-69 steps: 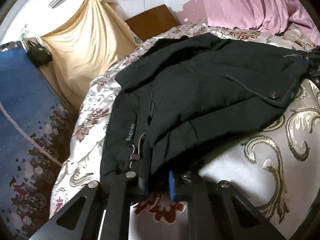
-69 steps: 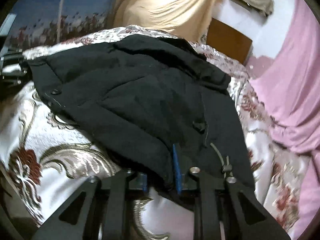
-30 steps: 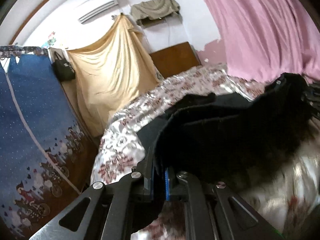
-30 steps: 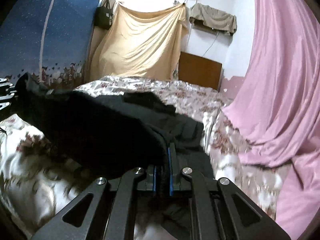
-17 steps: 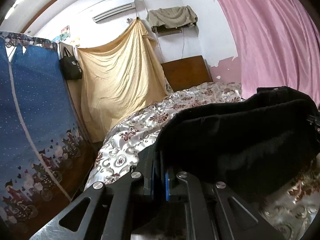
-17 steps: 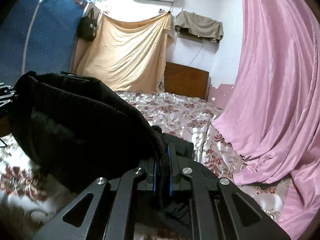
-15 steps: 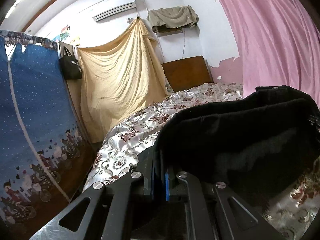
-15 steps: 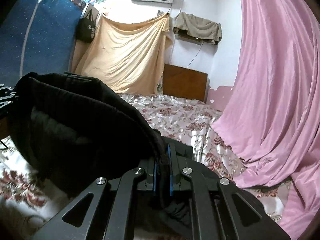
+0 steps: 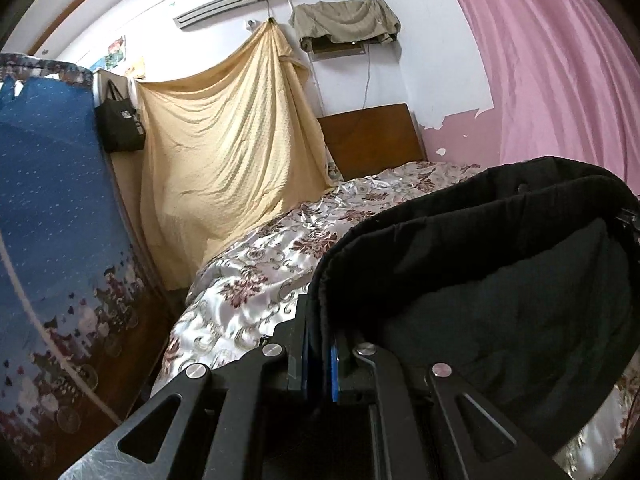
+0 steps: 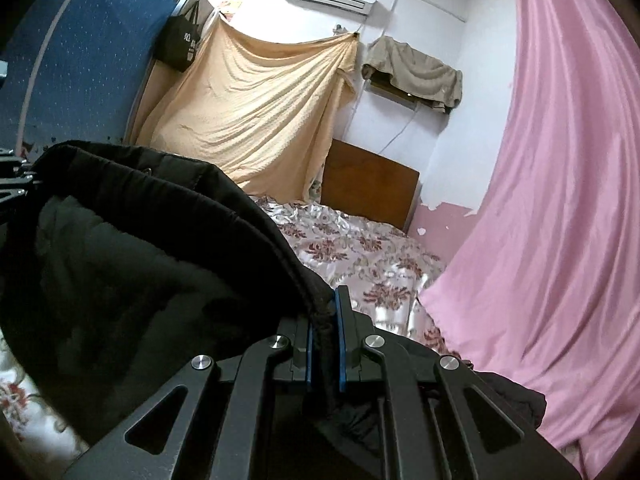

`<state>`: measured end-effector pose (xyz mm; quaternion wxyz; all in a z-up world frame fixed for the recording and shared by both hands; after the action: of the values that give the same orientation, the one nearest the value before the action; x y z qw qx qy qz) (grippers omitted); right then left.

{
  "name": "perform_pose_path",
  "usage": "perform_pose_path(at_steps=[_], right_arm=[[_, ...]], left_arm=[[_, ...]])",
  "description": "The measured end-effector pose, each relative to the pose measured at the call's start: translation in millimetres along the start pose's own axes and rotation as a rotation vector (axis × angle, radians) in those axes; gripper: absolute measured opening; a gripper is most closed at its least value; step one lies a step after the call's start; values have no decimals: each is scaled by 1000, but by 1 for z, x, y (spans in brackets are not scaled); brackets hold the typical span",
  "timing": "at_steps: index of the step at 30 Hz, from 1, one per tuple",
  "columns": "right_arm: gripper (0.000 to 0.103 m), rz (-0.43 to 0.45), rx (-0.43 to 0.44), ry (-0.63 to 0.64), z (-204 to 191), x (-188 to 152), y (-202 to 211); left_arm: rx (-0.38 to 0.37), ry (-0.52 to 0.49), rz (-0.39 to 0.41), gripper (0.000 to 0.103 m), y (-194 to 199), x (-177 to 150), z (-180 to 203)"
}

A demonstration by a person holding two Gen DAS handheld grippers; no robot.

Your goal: Fold large clothes

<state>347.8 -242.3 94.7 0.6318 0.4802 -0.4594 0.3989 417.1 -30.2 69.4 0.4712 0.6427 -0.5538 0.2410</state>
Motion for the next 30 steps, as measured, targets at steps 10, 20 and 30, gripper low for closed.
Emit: perform_pose_path(at_steps=[10, 20, 30], right_arm=[[7, -65, 44, 22, -3, 32, -106], [7, -126, 37, 35, -25, 26, -195], [7, -199, 22, 42, -34, -8, -250]], left_arm=[[8, -32, -21, 8, -91, 32, -6], [-3, 2, -96, 8, -165, 32, -3], [-77, 74, -190, 8, -216, 6, 7]])
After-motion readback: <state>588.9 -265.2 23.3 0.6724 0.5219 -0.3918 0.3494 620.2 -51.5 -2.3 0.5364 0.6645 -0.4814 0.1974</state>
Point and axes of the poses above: each gripper's, at about its wrist camera, not at the fingertips, and y roughly against the way its jaws point, z to its right, x to its top, the point moved 6 cm from there along -y, roughly the way its jaws point, and after that the axes turned 13 degrees about -y, right-handed, at the moved point
